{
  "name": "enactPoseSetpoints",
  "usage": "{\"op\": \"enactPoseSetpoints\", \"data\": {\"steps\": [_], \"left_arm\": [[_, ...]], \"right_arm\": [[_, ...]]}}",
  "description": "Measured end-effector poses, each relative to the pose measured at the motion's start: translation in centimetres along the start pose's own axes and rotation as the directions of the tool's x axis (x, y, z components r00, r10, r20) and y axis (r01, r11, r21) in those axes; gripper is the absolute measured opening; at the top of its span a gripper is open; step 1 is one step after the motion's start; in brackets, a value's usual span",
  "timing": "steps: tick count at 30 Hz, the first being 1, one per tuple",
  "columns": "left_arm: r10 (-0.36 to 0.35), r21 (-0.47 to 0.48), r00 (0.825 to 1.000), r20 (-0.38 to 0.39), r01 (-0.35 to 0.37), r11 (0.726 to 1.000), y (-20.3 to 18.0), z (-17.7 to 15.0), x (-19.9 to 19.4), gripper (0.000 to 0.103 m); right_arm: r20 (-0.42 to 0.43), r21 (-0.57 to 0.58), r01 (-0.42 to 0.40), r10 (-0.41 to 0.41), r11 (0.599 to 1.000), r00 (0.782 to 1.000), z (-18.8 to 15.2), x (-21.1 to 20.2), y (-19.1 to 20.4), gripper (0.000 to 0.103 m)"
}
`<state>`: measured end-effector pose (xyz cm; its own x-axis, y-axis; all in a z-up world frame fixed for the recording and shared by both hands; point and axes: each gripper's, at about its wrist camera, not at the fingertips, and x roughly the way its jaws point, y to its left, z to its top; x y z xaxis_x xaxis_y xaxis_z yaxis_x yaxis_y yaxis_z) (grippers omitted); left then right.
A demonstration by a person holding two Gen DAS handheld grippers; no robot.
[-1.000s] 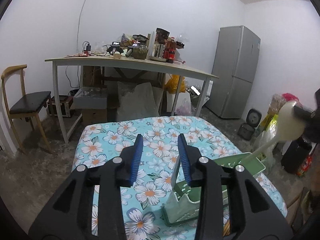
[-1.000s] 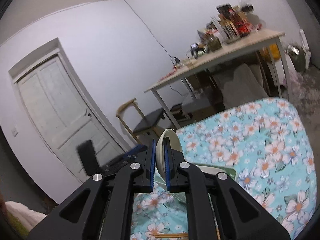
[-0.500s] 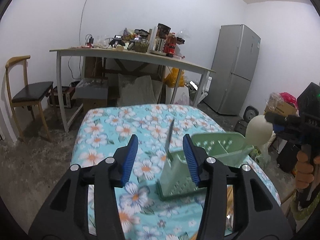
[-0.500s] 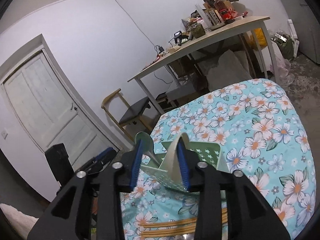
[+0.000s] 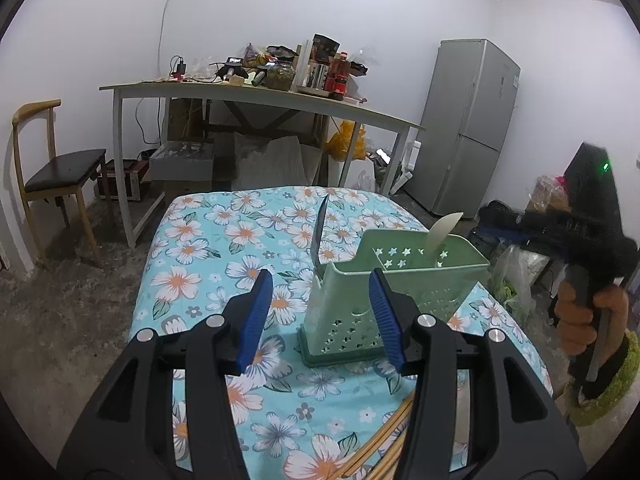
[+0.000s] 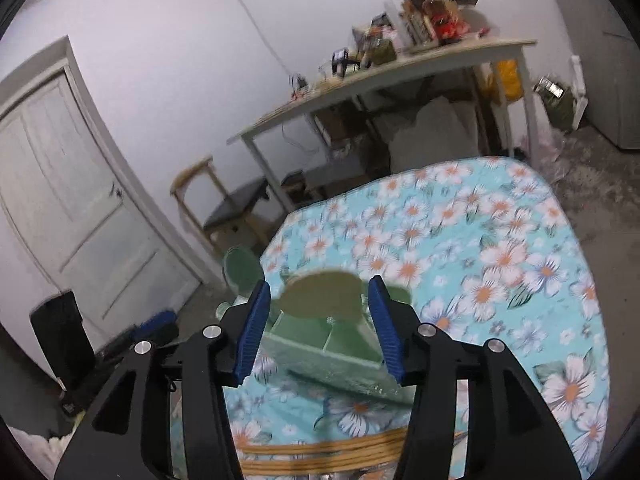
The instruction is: Organize utensils
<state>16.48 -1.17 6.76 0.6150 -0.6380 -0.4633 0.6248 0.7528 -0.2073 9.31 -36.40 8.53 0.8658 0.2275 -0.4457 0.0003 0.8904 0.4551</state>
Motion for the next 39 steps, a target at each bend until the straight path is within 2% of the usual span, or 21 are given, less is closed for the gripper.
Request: {"op": "enactPoseSetpoints", "data": {"steps": [4,9,19,26,29,33,39], "left_arm": [[-0.008,0.006,1.000,0.000,0.008,1.000,-0.2,-0.2,-0.1,0.049],[-0.031,0.011,0.999,-0.012,0.031,0.999,-0.8,-0.9,0.0,0.049],[-0.081,0.049,0.989,-0.122,0.088,0.995,-3.4,-4.5,1.2,0.050],[-0.130,0.110,0.970,-0.207,0.155,0.982,-6.6,-8.2,1.5,0.051],[-0.158,0.143,0.957,-0.243,0.197,0.970,-8.1,-9.9,1.6,0.051],[-0.164,0.249,0.945,-0.282,0.237,0.939,-10.8,-12.1,1.6,0.051],[-0.112,0.407,0.948,-0.298,0.233,0.883,-14.0,-14.3,2.6,0.051]], "right_arm": [[0.085,0.021,-0.020,0.019,1.000,0.996,0.5,-3.0,-0.7,0.051],[0.106,0.048,-0.017,0.012,0.999,0.994,-1.4,-5.8,-1.1,0.051],[-0.045,0.188,0.068,-0.060,0.980,0.997,-10.7,-5.4,-4.1,0.051],[-0.105,0.228,0.136,-0.114,0.964,0.988,-14.2,-5.3,-6.0,0.051],[-0.119,0.241,0.152,-0.126,0.958,0.985,-15.0,-5.4,-6.6,0.051],[-0.120,0.263,0.160,-0.132,0.951,0.984,-15.6,-5.9,-7.3,0.051],[-0.130,0.284,0.157,-0.124,0.946,0.984,-15.8,-5.5,-8.2,0.051]]}}
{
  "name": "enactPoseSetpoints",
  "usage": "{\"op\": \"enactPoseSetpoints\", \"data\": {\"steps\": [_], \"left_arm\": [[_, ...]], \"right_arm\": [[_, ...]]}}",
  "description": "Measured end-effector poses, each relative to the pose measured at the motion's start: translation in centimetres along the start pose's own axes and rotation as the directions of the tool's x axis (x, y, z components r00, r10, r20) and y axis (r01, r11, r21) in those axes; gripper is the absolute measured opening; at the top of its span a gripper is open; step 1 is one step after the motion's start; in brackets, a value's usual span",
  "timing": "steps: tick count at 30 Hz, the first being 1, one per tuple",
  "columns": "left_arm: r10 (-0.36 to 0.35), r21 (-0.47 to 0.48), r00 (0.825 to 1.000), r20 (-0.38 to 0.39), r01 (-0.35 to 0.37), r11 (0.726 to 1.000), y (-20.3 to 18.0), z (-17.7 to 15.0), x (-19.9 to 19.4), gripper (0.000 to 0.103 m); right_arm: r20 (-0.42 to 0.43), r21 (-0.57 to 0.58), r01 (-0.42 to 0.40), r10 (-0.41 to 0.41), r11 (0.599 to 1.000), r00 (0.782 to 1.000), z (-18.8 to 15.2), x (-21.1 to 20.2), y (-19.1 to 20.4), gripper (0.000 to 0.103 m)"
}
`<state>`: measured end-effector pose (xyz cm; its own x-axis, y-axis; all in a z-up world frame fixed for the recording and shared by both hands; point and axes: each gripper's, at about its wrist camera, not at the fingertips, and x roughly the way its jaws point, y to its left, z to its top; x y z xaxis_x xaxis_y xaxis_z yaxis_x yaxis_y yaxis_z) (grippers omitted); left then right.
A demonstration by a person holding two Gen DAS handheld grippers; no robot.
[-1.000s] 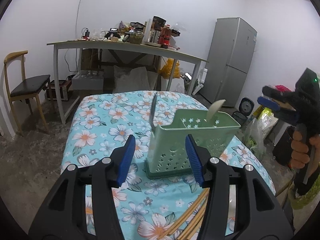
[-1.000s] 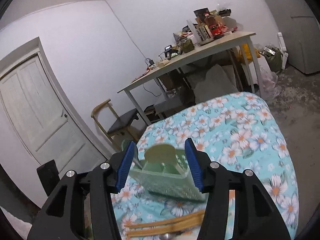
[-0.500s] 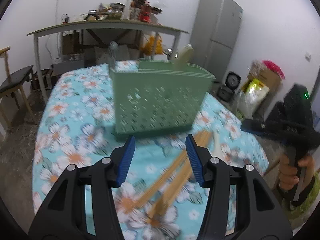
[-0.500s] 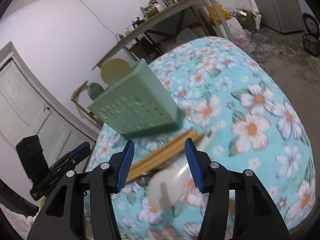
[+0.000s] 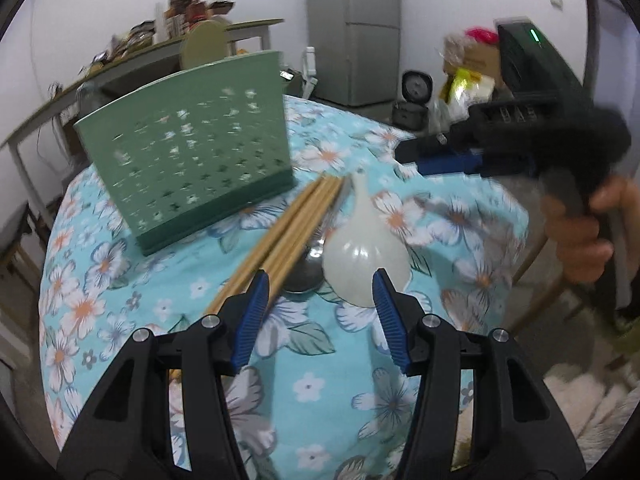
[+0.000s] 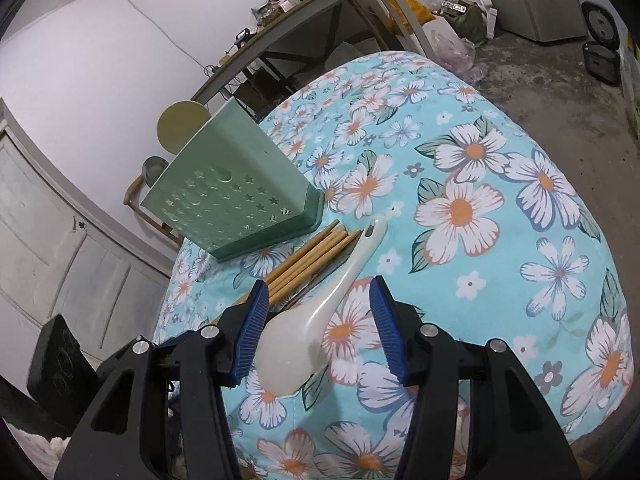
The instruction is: Organize utensils
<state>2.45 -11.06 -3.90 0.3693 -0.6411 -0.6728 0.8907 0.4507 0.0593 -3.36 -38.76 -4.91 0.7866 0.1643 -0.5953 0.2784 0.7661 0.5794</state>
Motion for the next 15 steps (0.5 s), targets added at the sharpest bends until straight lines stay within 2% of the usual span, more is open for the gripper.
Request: {"op": "enactPoseSetpoints", "data": {"steps": [8,15], "left_arm": [[0.078,0.219,0.995,-0.069,-0.061,0.974,-3.9,-1.2,2.7,0.051],[0.141,0.316,0.989,-0.032,-0.124,0.941,-5.2,-1.0,3.7,0.053]], "right_arm": [[-0.009,0.015,0.000,0.000,1.000,1.000,0.2,0.6,-0.5,0.051],[-0.023,0.027,-0.002,0.003,1.000,1.000,0.1,1.3,-1.0,0.051]]}}
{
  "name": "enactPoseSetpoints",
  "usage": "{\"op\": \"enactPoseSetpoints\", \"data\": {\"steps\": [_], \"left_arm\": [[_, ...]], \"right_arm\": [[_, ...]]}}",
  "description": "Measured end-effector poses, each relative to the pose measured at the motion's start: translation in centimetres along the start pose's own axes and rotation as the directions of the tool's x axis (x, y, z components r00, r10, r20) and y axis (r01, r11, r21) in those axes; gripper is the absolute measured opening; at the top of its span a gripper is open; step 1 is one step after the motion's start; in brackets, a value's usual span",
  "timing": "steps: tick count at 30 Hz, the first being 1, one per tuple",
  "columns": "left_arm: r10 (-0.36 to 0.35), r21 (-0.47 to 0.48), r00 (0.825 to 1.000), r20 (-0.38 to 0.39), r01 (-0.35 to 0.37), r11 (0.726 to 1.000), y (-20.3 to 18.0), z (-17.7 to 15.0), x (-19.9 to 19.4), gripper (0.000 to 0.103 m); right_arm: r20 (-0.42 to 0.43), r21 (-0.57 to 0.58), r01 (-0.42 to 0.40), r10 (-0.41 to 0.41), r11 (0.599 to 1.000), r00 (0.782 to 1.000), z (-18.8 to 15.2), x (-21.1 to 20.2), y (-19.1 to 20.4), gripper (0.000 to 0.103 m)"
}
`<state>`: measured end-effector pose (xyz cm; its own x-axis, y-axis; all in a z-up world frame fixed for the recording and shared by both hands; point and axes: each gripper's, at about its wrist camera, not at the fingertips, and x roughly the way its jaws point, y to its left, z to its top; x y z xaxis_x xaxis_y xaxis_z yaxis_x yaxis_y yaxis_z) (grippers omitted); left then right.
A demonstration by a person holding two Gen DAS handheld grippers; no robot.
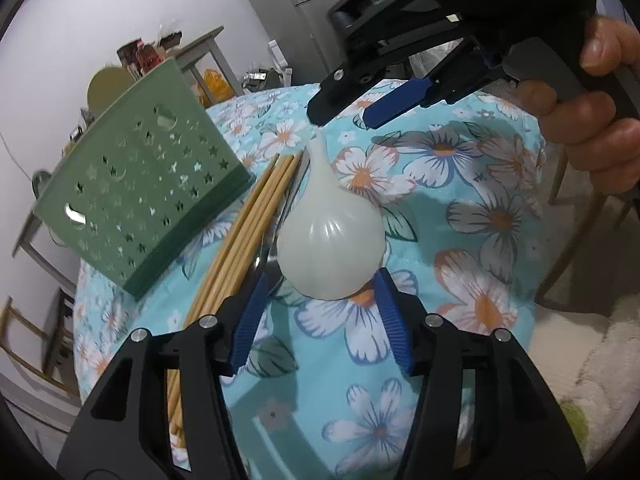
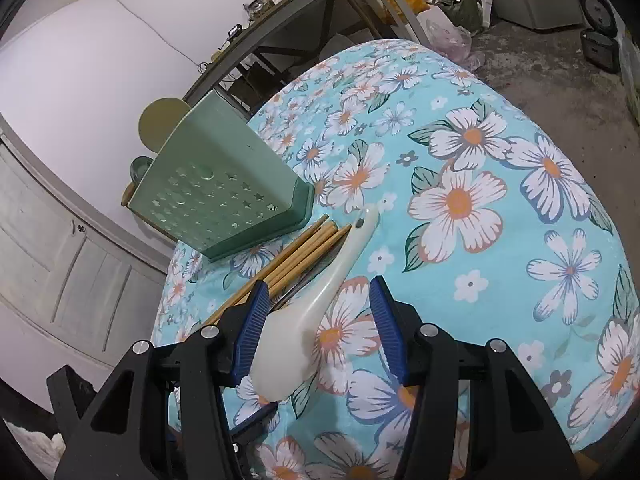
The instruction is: Organize utensils
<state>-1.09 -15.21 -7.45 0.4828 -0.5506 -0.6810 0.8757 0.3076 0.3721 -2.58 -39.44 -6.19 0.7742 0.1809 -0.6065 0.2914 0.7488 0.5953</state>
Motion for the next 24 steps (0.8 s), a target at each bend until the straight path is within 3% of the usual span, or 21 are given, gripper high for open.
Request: {"op": "enactPoseSetpoints", "data": {"steps": [5,7,9,12,15,24], "left_arm": [[-0.004,-0.046,1.000,0.004,0.004,0.999,0.7,0.7,0.8,0.054],[0.011,-0.077,1.000,0.009,-0.010,0.997,1.2,0.9,0.9,0.042],[0.021,-0.110,0.999,0.025,-0.018,0.994,1.9,1.0,0.7,0.037],[0.055,-0.149,0.996,0.068,-0.044,0.988,3.2,1.1,-0.1,0.034],[0.059,-0.172,0.996,0.064,-0.048,0.984,3.7,1.3,0.3,0.030],[0.003,-0.092,0.999,0.053,0.001,0.996,2.1,1.4,0.4,0.031]], "right_arm": [[0.014,0.008,0.008,-0.008,1.000,1.000,0.2,-0.2,-0.6,0.051],[0.020,0.018,0.013,-0.013,1.000,1.000,0.4,-0.3,-1.0,0.051],[0.023,0.025,0.013,-0.013,1.000,1.000,0.5,-0.3,-1.2,0.051],[0.024,0.032,0.013,-0.014,0.999,1.000,0.5,-0.2,-1.6,0.051],[0.019,0.039,0.009,-0.010,0.999,1.000,0.4,0.1,-1.8,0.051],[0.022,0.043,0.003,-0.004,0.999,1.000,0.6,0.0,-2.5,0.051]]}}
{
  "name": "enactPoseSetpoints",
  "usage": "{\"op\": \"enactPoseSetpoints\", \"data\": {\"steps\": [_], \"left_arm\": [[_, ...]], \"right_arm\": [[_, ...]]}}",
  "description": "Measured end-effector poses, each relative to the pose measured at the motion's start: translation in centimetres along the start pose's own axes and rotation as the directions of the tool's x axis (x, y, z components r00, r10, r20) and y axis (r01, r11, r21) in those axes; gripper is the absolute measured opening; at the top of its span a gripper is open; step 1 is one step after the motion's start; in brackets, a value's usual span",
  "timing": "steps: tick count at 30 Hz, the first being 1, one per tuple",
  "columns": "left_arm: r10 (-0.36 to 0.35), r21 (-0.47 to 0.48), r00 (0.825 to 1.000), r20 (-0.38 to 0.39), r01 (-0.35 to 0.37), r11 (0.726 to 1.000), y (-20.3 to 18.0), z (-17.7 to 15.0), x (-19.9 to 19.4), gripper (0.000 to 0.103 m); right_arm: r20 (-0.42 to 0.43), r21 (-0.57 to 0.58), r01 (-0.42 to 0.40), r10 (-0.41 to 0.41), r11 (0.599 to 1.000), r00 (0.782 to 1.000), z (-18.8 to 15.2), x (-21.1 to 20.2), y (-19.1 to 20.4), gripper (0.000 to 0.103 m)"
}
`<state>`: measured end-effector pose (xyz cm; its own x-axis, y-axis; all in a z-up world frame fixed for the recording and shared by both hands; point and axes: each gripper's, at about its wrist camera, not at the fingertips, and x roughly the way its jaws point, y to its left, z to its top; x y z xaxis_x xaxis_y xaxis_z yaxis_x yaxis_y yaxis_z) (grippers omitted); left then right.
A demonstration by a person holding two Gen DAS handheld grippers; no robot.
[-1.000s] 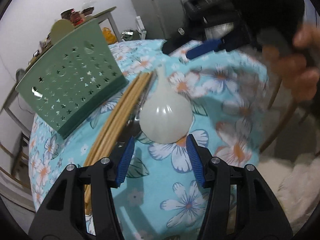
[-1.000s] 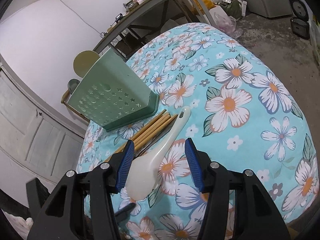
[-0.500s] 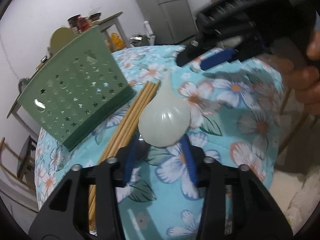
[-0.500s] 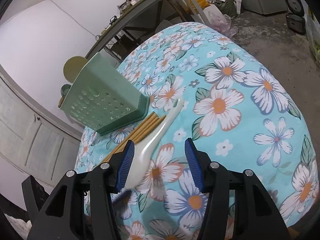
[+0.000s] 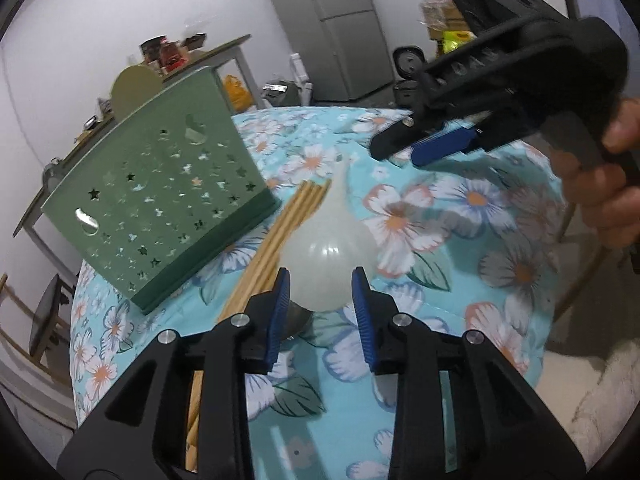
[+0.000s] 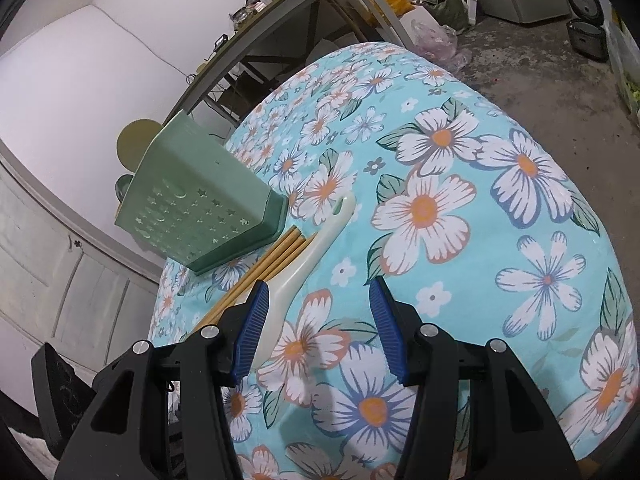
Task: Organize utensils
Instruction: 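Close the left gripper on the white rice paddle's bowl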
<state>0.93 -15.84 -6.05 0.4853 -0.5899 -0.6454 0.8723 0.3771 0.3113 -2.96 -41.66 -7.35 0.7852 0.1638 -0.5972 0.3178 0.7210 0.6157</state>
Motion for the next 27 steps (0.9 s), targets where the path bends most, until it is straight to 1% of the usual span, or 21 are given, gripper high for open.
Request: {"op": "enactPoseSetpoints", "data": {"steps": [1,2,4,5,7,9,14,16,17,19,22,24,25,27], "left_arm": [[-0.003,0.015,1.000,-0.009,0.003,1.000,-0.2,-0.1,0.1,0.033],[-0.005,0.040,1.000,-0.023,0.006,0.999,-0.5,-0.3,0.3,0.036],[0.012,0.102,0.999,-0.049,-0.007,0.995,-1.2,-0.7,0.8,0.040],[0.028,0.133,0.998,-0.051,-0.021,0.991,-1.6,-0.8,1.0,0.041],[0.059,0.176,0.997,-0.041,-0.051,0.983,-2.0,-0.6,1.1,0.046],[0.085,0.206,0.996,-0.033,-0.076,0.976,-2.2,-0.4,1.4,0.050],[0.123,0.258,0.992,-0.020,-0.114,0.959,-2.8,0.3,2.2,0.051],[0.130,0.265,0.991,-0.012,-0.122,0.957,-2.9,0.5,2.2,0.051],[0.130,0.262,0.991,-0.009,-0.123,0.957,-3.0,0.6,2.2,0.050],[0.130,0.245,0.992,0.006,-0.127,0.961,-2.8,1.0,1.8,0.039],[0.129,0.198,0.991,0.042,-0.135,0.971,-2.1,1.5,0.9,0.034],[0.131,0.156,0.989,0.064,-0.140,0.978,-1.4,1.8,0.3,0.027],[0.135,0.138,0.988,0.071,-0.144,0.980,-1.0,2.0,0.2,0.021],[0.146,0.100,0.986,0.077,-0.153,0.983,-0.2,2.4,0.1,0.019]], "right_arm": [[-0.001,0.001,0.000,0.000,1.000,1.000,0.0,0.0,-0.1,0.051],[-0.001,0.002,-0.001,0.001,1.000,1.000,0.0,0.1,-0.1,0.051],[-0.003,0.007,-0.005,0.005,1.000,1.000,0.0,0.1,-0.2,0.051],[-0.003,0.007,-0.006,0.006,1.000,1.000,0.0,0.1,-0.2,0.051],[-0.001,0.008,-0.006,0.006,1.000,1.000,0.0,0.0,-0.3,0.051],[-0.001,0.011,-0.008,0.008,1.000,1.000,0.0,0.0,-0.4,0.051],[-0.005,0.014,-0.010,0.010,1.000,1.000,-0.1,0.1,-0.4,0.051],[-0.005,0.016,-0.013,0.013,1.000,1.000,-0.1,0.2,-0.5,0.051],[-0.005,0.016,-0.013,0.013,1.000,1.000,-0.1,0.1,-0.5,0.051],[-0.003,0.011,-0.011,0.011,1.000,1.000,0.0,0.1,-0.5,0.051],[-0.001,0.016,-0.010,0.010,1.000,1.000,0.1,0.2,-0.7,0.051],[-0.002,0.021,-0.012,0.012,1.000,1.000,0.1,0.3,-0.8,0.051],[-0.003,0.022,-0.012,0.013,1.000,1.000,0.1,0.3,-0.8,0.051],[-0.004,0.021,-0.013,0.013,1.000,1.000,0.2,0.4,-0.8,0.052]]}}
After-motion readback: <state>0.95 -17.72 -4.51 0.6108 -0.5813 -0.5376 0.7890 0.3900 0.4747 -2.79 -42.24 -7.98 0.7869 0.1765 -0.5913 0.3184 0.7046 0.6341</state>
